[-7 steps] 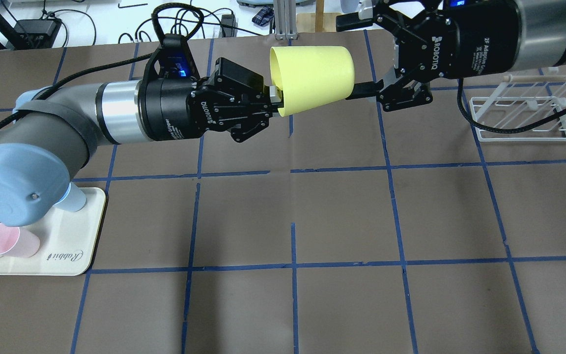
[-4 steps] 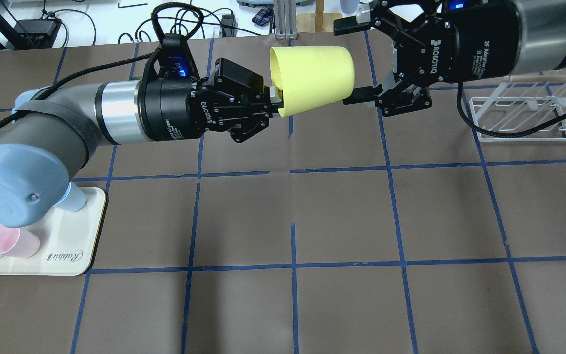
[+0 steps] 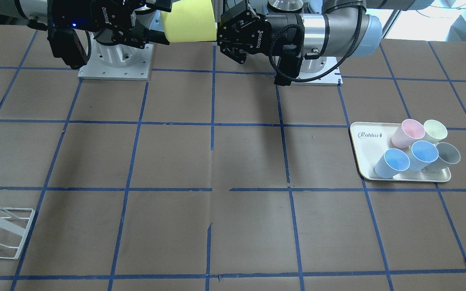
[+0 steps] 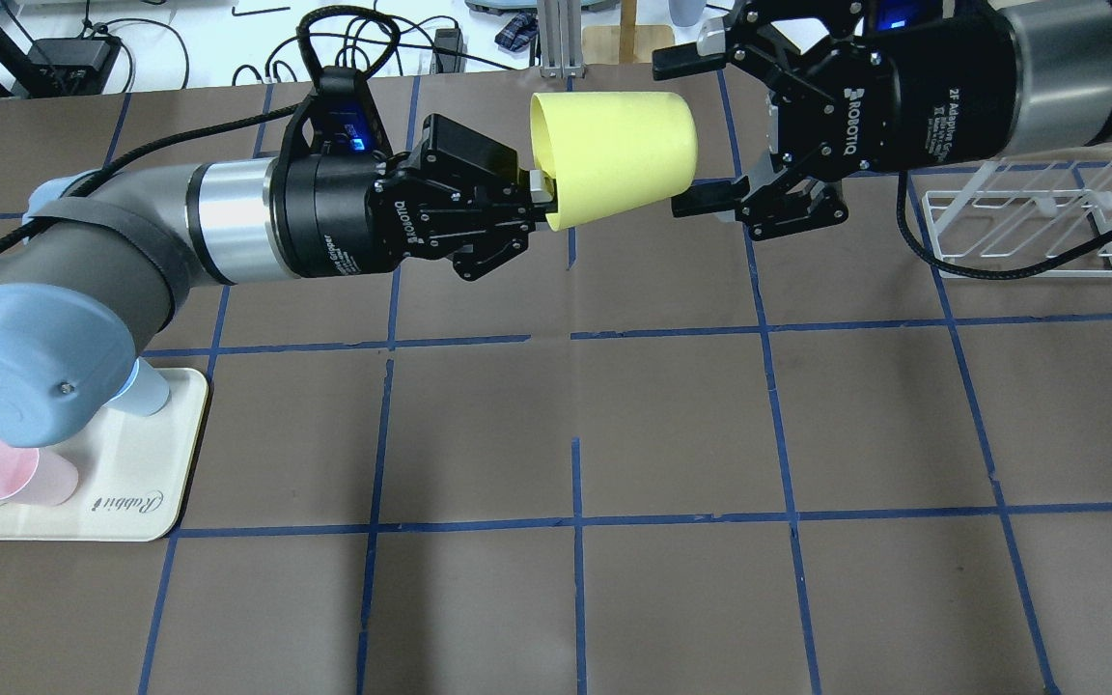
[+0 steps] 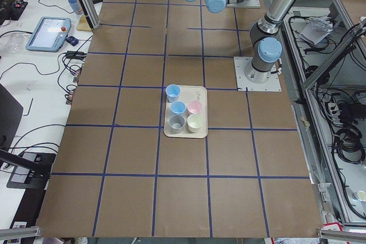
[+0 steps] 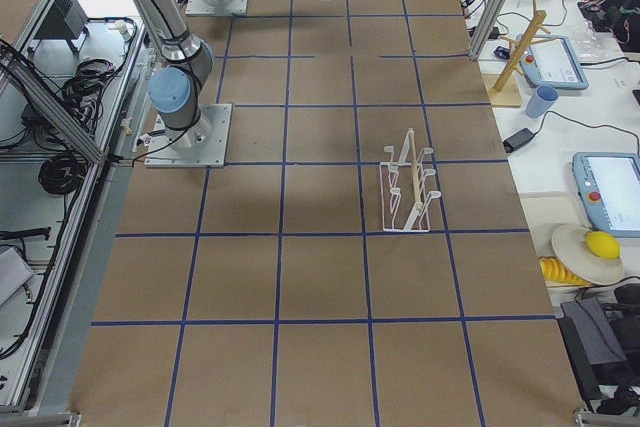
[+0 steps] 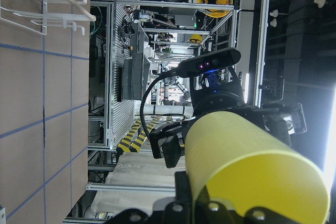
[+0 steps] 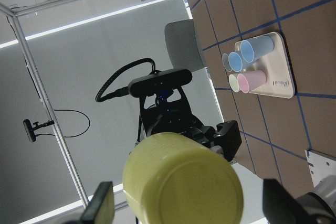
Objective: Transfer IKEA cup to right arm and place on rack
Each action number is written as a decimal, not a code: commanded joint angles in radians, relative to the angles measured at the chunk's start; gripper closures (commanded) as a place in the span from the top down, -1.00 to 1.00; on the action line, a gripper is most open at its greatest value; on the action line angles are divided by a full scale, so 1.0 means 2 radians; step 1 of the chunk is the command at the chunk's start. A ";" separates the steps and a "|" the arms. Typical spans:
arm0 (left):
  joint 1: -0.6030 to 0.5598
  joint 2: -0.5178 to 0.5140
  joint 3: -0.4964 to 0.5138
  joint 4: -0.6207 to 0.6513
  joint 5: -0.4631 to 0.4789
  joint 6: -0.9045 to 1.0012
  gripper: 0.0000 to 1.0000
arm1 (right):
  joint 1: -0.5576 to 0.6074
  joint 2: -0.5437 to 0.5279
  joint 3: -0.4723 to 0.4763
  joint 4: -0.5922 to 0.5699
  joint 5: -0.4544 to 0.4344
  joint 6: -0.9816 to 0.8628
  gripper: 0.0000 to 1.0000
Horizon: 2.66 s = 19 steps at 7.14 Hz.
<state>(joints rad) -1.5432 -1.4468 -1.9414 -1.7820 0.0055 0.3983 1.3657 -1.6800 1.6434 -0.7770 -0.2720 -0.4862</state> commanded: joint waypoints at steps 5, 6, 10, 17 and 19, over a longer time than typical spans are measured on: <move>0.000 0.001 0.000 0.002 0.016 -0.001 -1.00 | 0.000 -0.001 -0.003 0.000 -0.007 0.000 0.03; 0.000 0.001 0.001 0.002 0.016 -0.002 -0.43 | 0.000 0.000 -0.005 0.000 -0.008 0.000 0.02; 0.005 0.005 0.007 0.002 0.018 -0.028 0.97 | -0.001 0.002 -0.007 0.000 -0.008 0.000 0.02; 0.090 0.032 0.049 0.038 0.395 -0.122 0.97 | -0.042 0.008 -0.016 -0.175 -0.291 0.080 -0.04; 0.055 0.019 0.055 0.103 0.504 -0.133 0.98 | -0.042 0.018 -0.016 -0.297 -0.450 0.079 -0.04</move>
<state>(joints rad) -1.3910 -1.3928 -1.8425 -1.6500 0.8614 0.1484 1.2829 -1.6580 1.6129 -1.2207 -0.9716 -0.3311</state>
